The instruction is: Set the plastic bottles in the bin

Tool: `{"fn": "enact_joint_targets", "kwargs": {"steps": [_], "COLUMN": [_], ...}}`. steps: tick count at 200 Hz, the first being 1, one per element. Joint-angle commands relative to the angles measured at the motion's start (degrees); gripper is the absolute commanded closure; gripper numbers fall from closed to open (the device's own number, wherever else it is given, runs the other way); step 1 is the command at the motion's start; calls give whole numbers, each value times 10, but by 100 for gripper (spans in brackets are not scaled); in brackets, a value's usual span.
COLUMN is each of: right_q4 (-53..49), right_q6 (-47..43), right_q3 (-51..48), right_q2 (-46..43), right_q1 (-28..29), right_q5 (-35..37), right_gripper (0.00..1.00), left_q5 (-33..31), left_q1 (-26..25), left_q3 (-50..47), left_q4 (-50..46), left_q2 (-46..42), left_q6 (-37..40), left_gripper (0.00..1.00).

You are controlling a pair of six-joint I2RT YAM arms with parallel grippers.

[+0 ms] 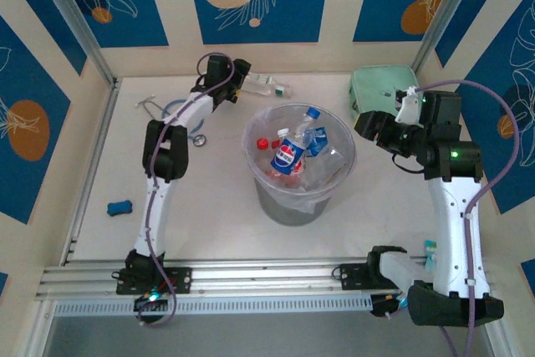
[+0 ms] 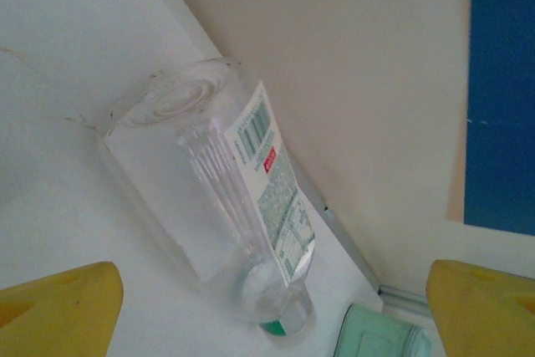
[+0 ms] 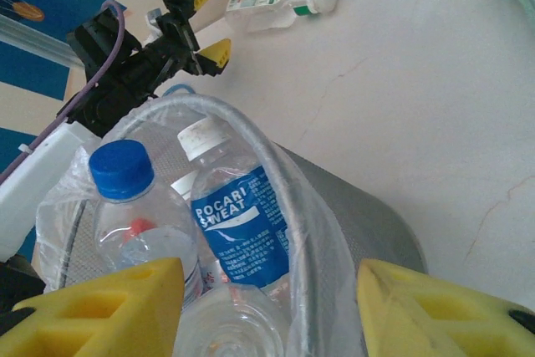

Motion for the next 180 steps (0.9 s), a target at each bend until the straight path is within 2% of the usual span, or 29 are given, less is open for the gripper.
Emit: {"fn": "enact_joint_targets", "kwargs": {"steps": [1, 31, 79, 126, 180], "right_q4": [-6, -5, -8, -15, -19], "right_q6": [-14, -21, -40, -48, -45], "right_q3": [-10, -19, -29, -37, -32], "right_q2": [-16, -26, -25, -36, -41], "right_q1": [-11, -35, -62, -88, -99], "right_q5": [-13, -24, -49, -60, -70], "right_gripper": [42, 42, 42, 42, 43], "left_q5": [-25, -54, -58, -85, -96], "left_q1": [-6, -13, -17, -19, -21], "left_q3": [24, 38, 170, 157, 160], "left_q4": [-34, -42, -81, -94, -88], "left_q2": [29, 50, 141, 153, 175], "left_q6": [-50, -84, -142, -200, -232], "left_gripper": [8, 10, 10, 15, 30]}}
